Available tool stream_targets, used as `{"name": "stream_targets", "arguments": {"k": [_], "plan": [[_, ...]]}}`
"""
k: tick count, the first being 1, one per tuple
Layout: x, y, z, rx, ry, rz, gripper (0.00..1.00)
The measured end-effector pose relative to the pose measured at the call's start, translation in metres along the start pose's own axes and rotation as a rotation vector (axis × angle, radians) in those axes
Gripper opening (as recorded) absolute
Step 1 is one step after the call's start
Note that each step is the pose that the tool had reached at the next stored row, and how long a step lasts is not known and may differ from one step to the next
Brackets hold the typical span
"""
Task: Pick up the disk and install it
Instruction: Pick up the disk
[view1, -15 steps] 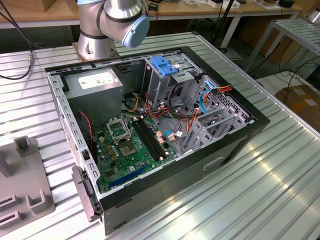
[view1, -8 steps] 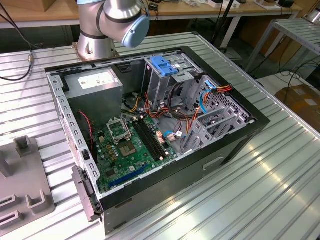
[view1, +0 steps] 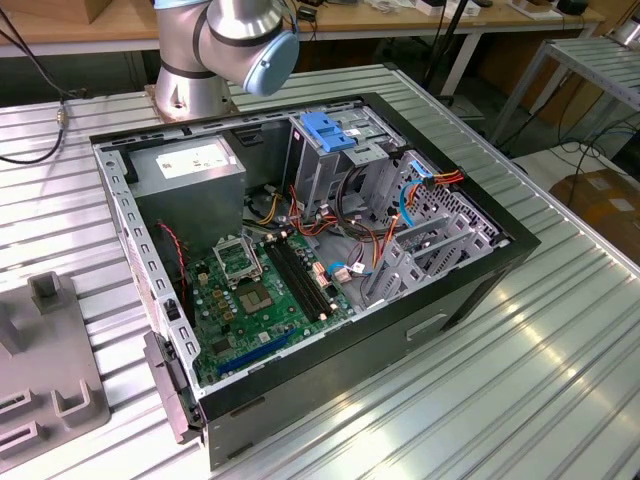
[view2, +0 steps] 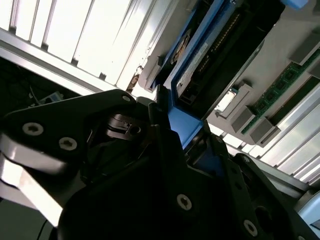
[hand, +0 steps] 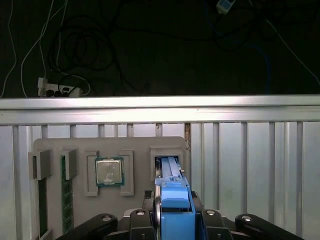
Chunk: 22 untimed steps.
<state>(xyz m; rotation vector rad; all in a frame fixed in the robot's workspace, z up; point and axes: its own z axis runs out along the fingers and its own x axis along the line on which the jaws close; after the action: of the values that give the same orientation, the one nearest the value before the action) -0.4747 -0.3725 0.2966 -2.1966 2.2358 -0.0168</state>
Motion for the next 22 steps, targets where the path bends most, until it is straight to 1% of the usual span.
{"name": "stream_targets", "arguments": {"k": [2, 5, 6, 7, 15, 17, 22], "plan": [[0.0, 0.0, 0.0, 0.0007, -0.0003, 0.0, 0.37], [0.0, -0.0001, -0.0023, 0.0003, -0.0002, 0.0, 0.37], [0.0, 0.0, -0.0039, 0.0001, -0.0002, 0.0, 0.37], [0.0, -0.0001, -0.007, 0.0001, -0.0001, 0.0, 0.37], [0.0, -0.0003, -0.0196, 0.0001, -0.0002, 0.0, 0.37], [0.0001, -0.0003, -0.0247, 0.0, -0.0001, 0.0, 0.37], [0.0001, -0.0004, -0.033, 0.0001, -0.0001, 0.0, 0.37]]}}
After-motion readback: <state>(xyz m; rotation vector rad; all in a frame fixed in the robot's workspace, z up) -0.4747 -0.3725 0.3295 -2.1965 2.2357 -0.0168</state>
